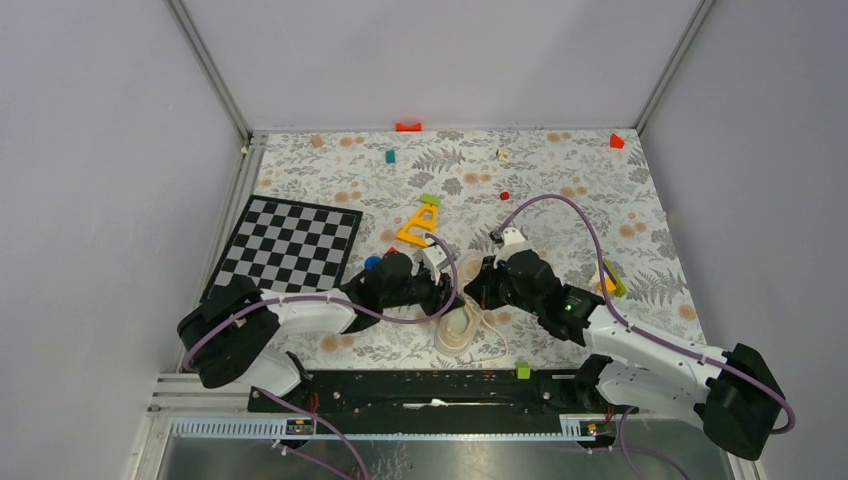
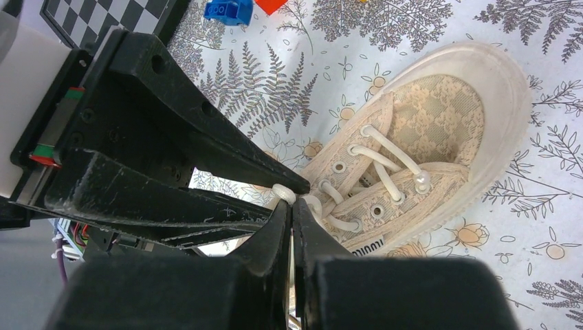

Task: Tie the shoes
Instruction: Wrap the shoelace around the shoelace.

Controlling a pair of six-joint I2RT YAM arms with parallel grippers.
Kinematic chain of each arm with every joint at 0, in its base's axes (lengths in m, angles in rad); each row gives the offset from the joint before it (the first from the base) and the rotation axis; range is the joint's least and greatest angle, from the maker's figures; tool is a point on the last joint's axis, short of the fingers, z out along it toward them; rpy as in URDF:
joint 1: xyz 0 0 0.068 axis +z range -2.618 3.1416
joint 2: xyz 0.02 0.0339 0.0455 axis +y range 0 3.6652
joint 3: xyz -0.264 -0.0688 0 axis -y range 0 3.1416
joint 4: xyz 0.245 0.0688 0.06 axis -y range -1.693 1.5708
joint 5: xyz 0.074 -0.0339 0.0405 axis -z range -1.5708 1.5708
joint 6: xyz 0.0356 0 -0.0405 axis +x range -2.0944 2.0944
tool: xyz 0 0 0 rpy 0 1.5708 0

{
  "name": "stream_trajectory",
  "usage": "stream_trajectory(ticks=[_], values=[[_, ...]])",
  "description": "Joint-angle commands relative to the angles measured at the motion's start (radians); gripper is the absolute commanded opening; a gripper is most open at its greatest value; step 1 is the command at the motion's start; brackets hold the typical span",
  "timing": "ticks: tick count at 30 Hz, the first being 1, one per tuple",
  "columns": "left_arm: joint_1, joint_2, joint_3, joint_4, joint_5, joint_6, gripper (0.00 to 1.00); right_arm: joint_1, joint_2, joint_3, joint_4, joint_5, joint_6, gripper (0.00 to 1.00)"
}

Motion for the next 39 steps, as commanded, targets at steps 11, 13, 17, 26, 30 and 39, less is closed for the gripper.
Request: stream_trajectory(ticks=[11,13,17,26,30,39], values=[[-0.029,0.011,-0.001,0.166,-0.034,-0.004,0.38,0.004,0.007,0.039,0.042,0.023,0.017,0.0],[-0.03,0.022,0.003,0.168,-0.031,-0.007,0.37,0.004,0.006,0.035,0.046,0.022,0.018,0.0],[-0.031,0.042,0.007,0.176,-0.019,-0.013,0.35,0.004,0.0,0.03,0.047,0.025,0.019,0.0],[-0.031,0.059,-0.021,0.269,-0.039,-0.055,0.35,0.004,-0.037,0.011,0.026,0.067,0.037,0.0],[-0.031,-0.002,-0.059,0.257,-0.086,-0.068,0.53,0.002,-0.071,-0.008,0.003,0.122,0.056,0.0],[-0.094,-0.117,-0.166,0.305,-0.292,-0.115,0.99,0.002,-0.071,-0.018,0.013,0.123,0.068,0.0]])
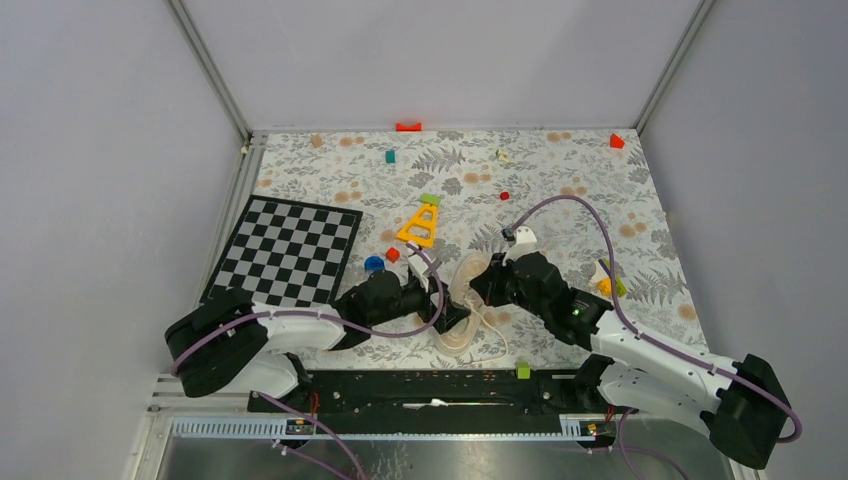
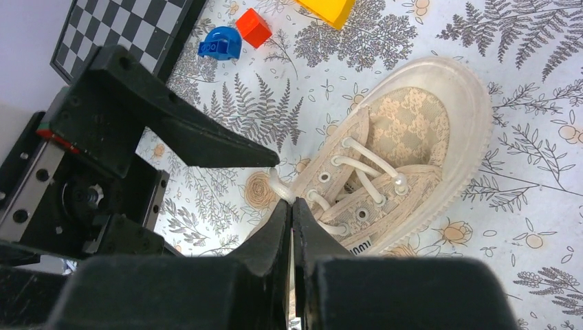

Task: Tie the shoes
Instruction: Wrap the shoelace around the shoelace.

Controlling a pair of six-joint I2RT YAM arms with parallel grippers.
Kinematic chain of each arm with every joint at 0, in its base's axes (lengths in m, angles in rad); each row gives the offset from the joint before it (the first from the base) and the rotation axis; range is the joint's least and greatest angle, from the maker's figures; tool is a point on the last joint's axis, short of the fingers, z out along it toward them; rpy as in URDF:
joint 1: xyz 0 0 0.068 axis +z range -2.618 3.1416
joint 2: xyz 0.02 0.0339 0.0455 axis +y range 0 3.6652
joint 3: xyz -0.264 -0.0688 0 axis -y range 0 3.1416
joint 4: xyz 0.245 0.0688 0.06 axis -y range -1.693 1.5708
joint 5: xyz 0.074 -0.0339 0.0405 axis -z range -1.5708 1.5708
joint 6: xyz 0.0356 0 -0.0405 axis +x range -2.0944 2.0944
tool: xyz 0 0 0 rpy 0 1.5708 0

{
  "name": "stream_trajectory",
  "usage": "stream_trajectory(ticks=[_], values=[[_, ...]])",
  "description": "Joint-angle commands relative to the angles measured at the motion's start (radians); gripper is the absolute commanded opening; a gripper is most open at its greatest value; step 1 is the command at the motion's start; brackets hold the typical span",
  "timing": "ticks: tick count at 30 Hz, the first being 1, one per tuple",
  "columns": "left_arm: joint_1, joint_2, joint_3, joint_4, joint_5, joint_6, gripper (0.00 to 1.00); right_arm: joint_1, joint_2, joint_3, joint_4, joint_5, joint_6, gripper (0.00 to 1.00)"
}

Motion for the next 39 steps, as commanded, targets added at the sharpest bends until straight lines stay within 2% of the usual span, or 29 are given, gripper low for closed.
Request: stream_trajectory(ticks=[1,4,7,10,15,19,23,26,35,39], values=[[-0.056,-0.06,-0.041,0.103,-0.188,-0.026,0.99,0.003,-0.001,0.0,0.02,0.031,0.018,0.0],[-0.071,-0.074,-0.024,0.049,-0.321,-0.049,0.99,0.002,0.015,0.005,0.022,0.021,0.024,0.0],[-0.073,-0.088,0.014,-0.038,-0.386,-0.06,0.99,0.002,0.023,0.01,0.024,-0.001,0.02,0.0],[-0.072,-0.123,-0.007,-0.027,-0.44,-0.055,0.96,0.002,0.039,0.023,0.021,-0.044,0.001,0.0],[-0.07,-0.16,-0.049,-0.024,-0.429,0.016,0.89,0.002,0.069,0.038,0.01,-0.078,-0.012,0.0],[-0.07,-0.179,-0.059,-0.096,-0.412,0.012,0.98,0.002,0.061,0.035,0.01,-0.072,-0.008,0.0],[-0.07,-0.175,-0.092,-0.124,-0.481,-0.019,0.99,0.003,0.056,0.035,0.011,-0.072,-0.006,0.0],[-0.07,-0.149,-0.091,-0.12,-0.475,0.007,0.99,0.003,0.053,0.032,0.014,-0.073,-0.004,0.0],[-0.068,-0.049,-0.08,-0.026,-0.438,0.035,0.76,0.002,0.054,0.031,0.012,-0.078,0.001,0.0],[-0.064,-0.01,-0.052,-0.027,-0.396,0.037,0.74,0.002,0.051,0.031,0.009,-0.076,0.001,0.0]])
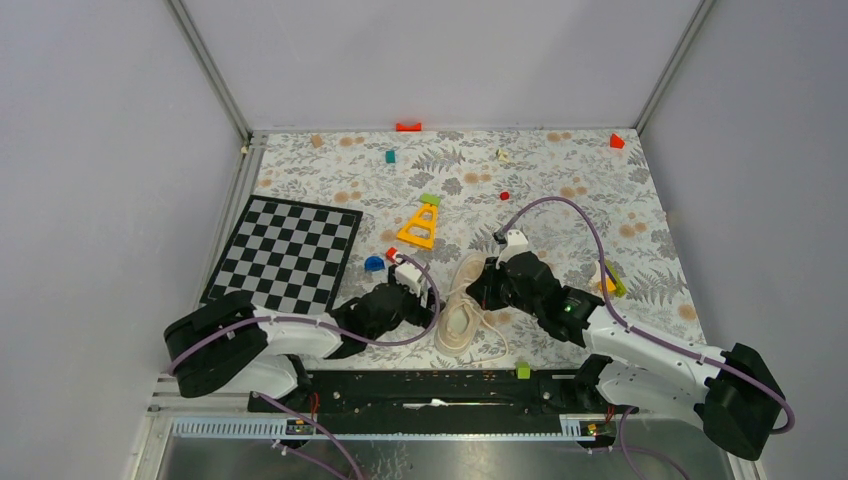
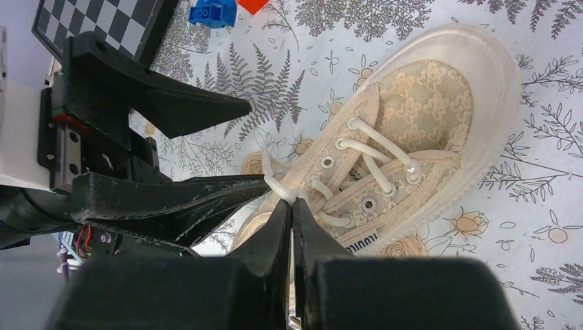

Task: Tie the shoes
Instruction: Wrap the shoelace around the shoelace.

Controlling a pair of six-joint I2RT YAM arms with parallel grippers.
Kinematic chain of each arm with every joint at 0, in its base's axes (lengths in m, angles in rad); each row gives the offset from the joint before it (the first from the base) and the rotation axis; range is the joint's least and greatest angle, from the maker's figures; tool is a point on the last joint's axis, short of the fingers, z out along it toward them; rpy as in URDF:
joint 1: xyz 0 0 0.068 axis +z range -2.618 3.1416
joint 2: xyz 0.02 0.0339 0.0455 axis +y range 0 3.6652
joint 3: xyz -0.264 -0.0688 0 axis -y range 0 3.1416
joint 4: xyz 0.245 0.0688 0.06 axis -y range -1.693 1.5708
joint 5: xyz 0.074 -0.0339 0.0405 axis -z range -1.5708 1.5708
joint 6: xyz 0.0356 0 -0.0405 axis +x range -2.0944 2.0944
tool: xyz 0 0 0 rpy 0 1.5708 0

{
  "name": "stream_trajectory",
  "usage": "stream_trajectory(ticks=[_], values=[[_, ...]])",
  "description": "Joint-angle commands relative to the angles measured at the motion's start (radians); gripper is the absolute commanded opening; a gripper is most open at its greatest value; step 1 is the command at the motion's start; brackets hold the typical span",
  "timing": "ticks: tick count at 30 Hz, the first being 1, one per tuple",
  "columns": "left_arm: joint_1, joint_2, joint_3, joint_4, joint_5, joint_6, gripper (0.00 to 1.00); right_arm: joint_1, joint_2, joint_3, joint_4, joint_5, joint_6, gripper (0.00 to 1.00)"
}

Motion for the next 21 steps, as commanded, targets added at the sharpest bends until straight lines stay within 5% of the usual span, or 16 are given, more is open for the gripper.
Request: stream_trajectory(ticks=[1,3,5,6,16,21], values=[[0.005,0.04,0.045,0.079,0.051,0.013,0.71,0.002,-0.016,0.031,0.008,-0.015,-0.003,0.0],[0.005,0.049,0.054,0.076,0.069,0.008,0.51,0.002,-0.017,0.032,0.008,-0.015,-0.004,0.0],[0.007,0.032,0.061,0.048,0.077,0.002,0.05,0.002,-0.019,0.031,0.008,-0.012,-0.003,0.0],[0.007,0.016,0.066,0.021,0.069,-0.006,0.0,0.002,-0.019,0.032,0.007,-0.014,-0.002,0.0],[0.008,-0.124,0.233,-0.516,0.013,0.038,0.0,0.003,-0.011,0.027,0.024,-0.017,-0.001,0.0],[0.008,-0.144,0.232,-0.516,0.034,0.016,0.0,0.002,-0.011,0.02,0.028,-0.015,0.004,0.0]])
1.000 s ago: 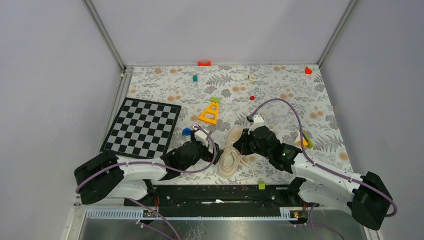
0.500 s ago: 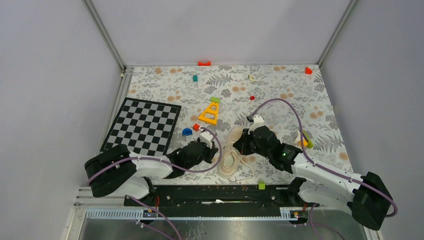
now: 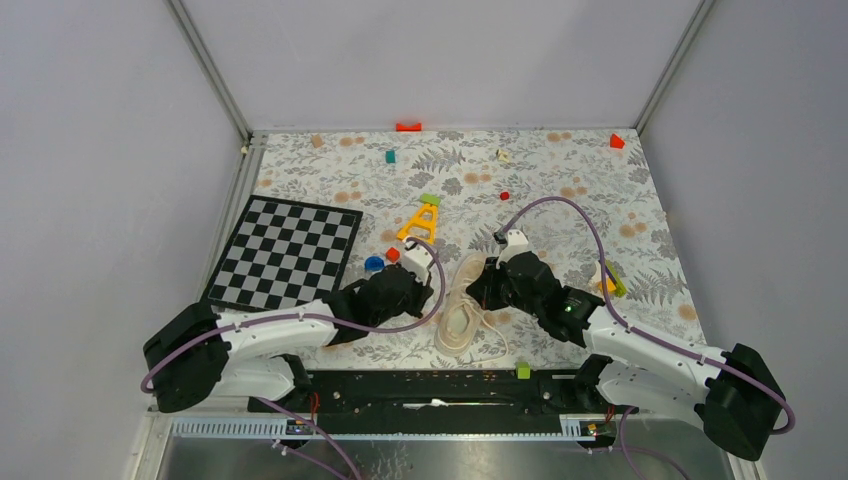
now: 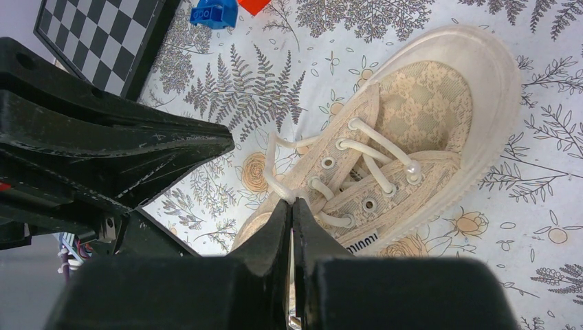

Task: Tie the shoes
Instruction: Wrap the shoelace around the shoelace.

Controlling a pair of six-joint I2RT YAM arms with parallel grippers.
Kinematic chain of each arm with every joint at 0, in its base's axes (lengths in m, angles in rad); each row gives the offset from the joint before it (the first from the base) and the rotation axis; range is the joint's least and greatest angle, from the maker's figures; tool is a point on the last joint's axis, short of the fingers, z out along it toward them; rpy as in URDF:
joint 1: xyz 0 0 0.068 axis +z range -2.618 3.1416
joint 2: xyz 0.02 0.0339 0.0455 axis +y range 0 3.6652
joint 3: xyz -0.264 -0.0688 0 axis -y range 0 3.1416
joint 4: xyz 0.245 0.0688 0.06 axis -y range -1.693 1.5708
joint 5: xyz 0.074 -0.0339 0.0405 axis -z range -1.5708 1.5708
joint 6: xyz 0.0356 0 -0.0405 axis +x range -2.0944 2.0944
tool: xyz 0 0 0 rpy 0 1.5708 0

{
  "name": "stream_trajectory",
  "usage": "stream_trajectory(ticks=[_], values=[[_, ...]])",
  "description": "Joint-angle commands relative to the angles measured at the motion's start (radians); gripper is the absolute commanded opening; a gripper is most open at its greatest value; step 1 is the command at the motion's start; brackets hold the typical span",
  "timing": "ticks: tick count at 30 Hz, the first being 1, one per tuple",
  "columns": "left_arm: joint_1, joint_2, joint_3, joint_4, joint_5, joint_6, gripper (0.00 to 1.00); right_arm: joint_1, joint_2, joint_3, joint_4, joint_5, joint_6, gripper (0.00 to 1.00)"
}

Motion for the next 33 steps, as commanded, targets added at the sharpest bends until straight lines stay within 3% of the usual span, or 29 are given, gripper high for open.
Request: stream_trajectory(ticks=[1,2,3,5,7,20,33], values=[[0.003,-0.034,-0.007,-0.026,0.018,-0.004,0.0,0.002,-0.009,0.019,0.027,-0.015,0.004,0.0],[0.003,-0.034,-0.024,0.012,0.033,-0.007,0.0,0.002,-0.008,0.018,0.027,-0.015,0.003,0.0],[0.003,-0.034,-0.042,0.057,0.055,-0.007,0.09,0.003,-0.011,0.019,0.027,-0.015,0.004,0.0],[0.003,-0.031,-0.082,0.158,0.085,0.004,0.52,0.003,-0.013,0.018,0.025,-0.014,0.004,0.0],[0.003,-0.038,-0.111,0.229,0.088,0.009,0.64,0.002,-0.014,0.018,0.023,-0.014,0.003,0.0],[-0.007,-0.025,-0.139,0.487,0.209,0.238,0.83,0.003,-0.014,0.018,0.03,-0.014,0.011,0.0],[-0.011,0.11,-0.127,0.638,0.278,0.349,0.85,0.002,-0.002,0.027,0.035,-0.023,0.013,0.0]])
